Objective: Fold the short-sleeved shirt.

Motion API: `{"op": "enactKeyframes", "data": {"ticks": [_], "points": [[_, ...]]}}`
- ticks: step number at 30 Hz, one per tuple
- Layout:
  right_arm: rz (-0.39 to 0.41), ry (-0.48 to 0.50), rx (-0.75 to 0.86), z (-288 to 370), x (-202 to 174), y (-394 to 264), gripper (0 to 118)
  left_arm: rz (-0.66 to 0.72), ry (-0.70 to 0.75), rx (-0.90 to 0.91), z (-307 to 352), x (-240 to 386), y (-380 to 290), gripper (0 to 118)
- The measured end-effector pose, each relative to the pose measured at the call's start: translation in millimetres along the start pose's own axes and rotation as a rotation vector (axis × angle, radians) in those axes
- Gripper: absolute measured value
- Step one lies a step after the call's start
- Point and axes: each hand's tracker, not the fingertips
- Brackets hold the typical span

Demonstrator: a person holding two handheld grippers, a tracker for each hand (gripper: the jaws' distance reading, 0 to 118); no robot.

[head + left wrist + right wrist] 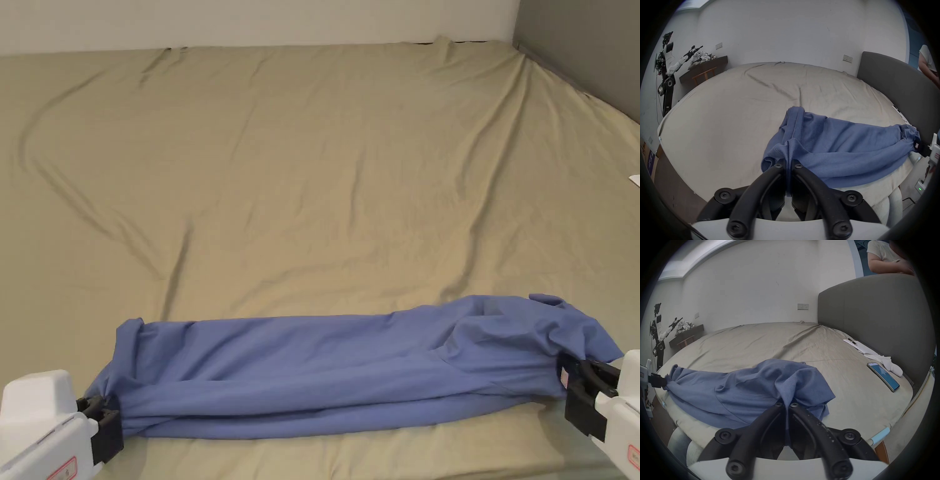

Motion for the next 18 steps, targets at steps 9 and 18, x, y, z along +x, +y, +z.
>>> {"op": "enactKeyframes", "data": {"ticks": [9, 18], "points": [[-0.017, 0.047, -0.045, 6.6, -1.6, -2.1, 109, 0.025, 0.008, 0.012, 4.3, -2.9, 0.4, 118], [0.077, -0.012, 0.266, 80.8, -36.3, 44.0, 115, 0.037, -0.055, 0.248, 86.0, 22.9, 23.2, 103]]}}
